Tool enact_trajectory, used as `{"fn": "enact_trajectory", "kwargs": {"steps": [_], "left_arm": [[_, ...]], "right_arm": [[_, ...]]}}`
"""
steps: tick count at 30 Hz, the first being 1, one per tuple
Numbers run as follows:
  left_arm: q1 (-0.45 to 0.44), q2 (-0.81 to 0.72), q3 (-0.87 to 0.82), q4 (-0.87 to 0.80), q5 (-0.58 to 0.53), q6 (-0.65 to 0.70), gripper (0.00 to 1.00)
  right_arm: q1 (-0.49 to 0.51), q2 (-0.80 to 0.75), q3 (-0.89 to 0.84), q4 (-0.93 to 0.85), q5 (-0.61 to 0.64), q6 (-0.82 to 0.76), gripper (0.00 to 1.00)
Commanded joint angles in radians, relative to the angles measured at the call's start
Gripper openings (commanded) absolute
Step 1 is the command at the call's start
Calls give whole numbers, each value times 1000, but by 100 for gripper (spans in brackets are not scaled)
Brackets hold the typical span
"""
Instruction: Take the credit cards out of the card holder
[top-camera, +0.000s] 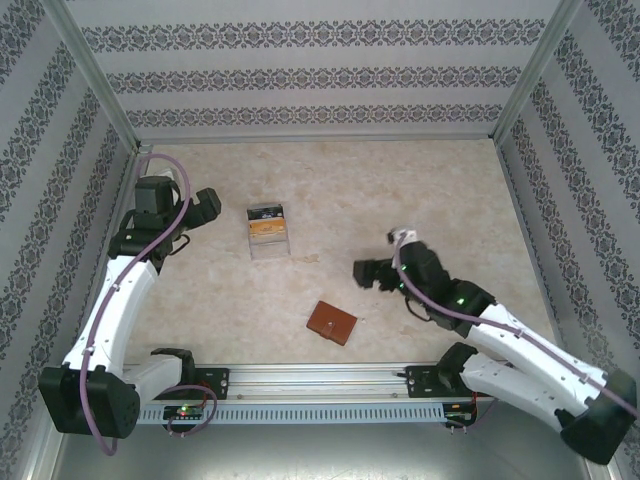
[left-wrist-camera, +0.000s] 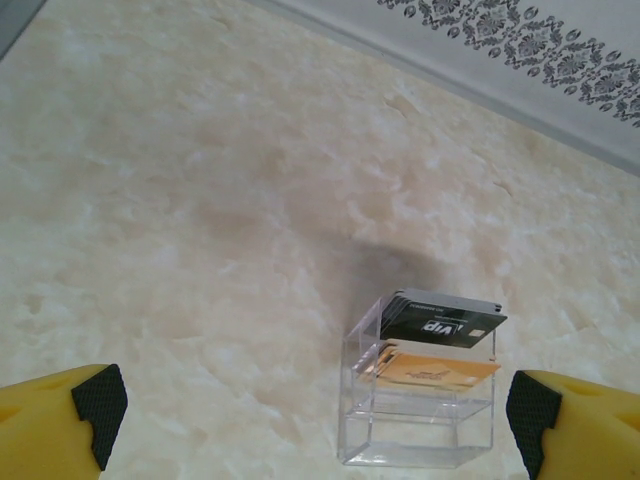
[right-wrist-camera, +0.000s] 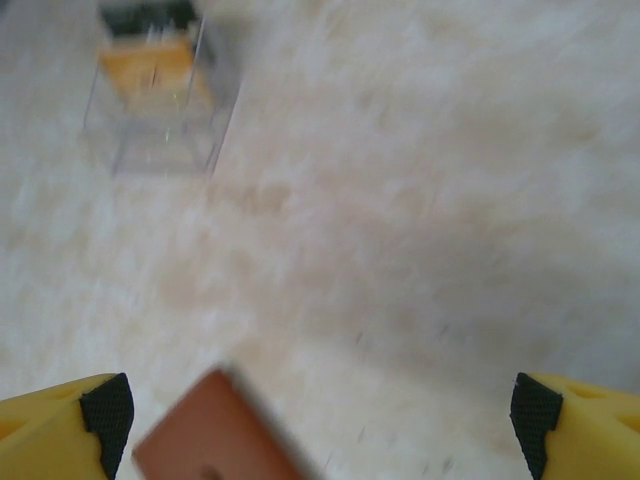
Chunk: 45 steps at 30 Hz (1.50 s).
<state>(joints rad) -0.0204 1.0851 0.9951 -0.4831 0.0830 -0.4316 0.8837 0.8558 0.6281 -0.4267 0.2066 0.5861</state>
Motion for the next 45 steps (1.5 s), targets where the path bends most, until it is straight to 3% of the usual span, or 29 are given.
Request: {"fn": "enact_trajectory", "kwargs": {"steps": [1,9,19,23,28,38,45], "left_arm": [[-13,-4,-9,-10,27,-21,100],[-16,-1,-28,-11,31,-32,100],[-18,0,-18,-33,29,-31,100],[-20,-3,-2,-59,22,-21,99],[-19,-10,5,-76,15,-18,100],[-19,-16,1,-80,17,-22,99],[-19,-19,8,-94,17,-14,100]], "right_arm": [[160,80,14,-115,121,146,98],[401,308,43,-153,103,252,98],[422,618,149,-181,71,180,98],[360,667,181,-282,122,179,98],[231,606,147,-327,126,166,98],[-39,555,127,-261,73,72,98],[-79,635,209,-268,47,41,98]]}}
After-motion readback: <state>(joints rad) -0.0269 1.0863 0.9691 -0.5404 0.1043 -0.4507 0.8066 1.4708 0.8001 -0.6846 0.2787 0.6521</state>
